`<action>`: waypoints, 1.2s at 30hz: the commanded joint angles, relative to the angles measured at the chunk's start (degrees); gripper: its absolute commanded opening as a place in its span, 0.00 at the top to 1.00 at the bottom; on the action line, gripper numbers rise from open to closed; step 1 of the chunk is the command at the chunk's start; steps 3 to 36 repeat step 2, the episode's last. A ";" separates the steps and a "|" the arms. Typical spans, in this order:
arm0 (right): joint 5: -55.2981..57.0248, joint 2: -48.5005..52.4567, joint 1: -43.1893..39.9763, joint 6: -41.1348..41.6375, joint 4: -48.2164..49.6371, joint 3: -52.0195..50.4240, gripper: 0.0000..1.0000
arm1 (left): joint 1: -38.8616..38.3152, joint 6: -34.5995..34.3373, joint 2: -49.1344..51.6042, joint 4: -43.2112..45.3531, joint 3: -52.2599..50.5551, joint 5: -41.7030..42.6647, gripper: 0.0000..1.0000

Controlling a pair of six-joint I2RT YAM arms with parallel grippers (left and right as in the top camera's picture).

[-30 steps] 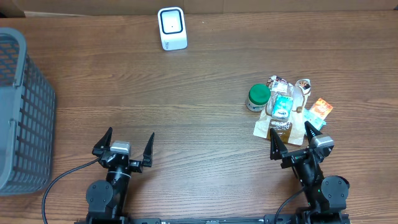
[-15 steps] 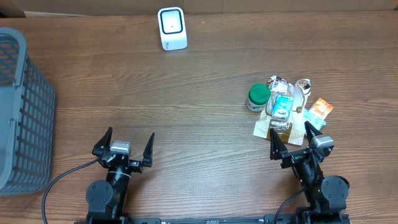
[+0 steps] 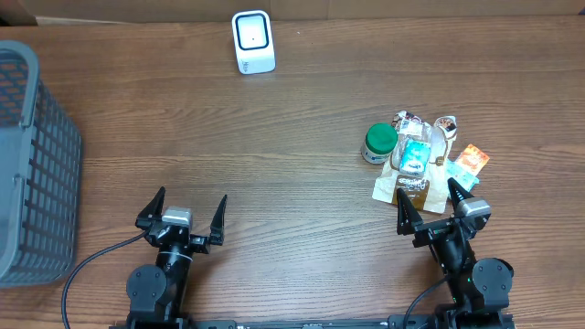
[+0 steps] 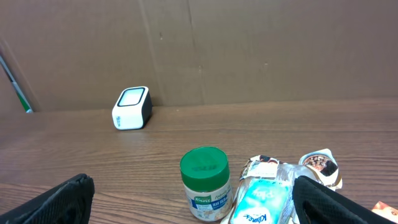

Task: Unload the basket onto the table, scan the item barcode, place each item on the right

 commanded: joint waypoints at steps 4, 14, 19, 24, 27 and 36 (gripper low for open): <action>-0.07 -0.61 0.22 -0.04 0.31 -0.61 0.00 | -0.31 0.68 -0.61 -0.09 -0.24 -0.02 0.00; -0.07 -0.61 0.22 -0.04 0.31 -0.61 0.00 | -0.31 0.68 -0.61 -0.09 -0.24 -0.02 0.00; -0.07 -0.61 0.22 -0.04 0.31 -0.61 0.00 | -0.31 0.68 -0.61 -0.09 -0.24 -0.02 0.00; -0.07 -0.61 0.22 -0.04 0.31 -0.61 0.00 | -0.31 0.68 -0.61 -0.09 -0.24 -0.02 0.00; -0.07 -0.61 0.22 -0.04 0.31 -0.61 0.00 | -0.31 0.68 -0.61 -0.09 -0.24 -0.02 0.00; -0.07 -0.61 0.22 -0.04 0.31 -0.61 0.00 | -0.31 0.68 -0.61 -0.09 -0.24 -0.02 0.00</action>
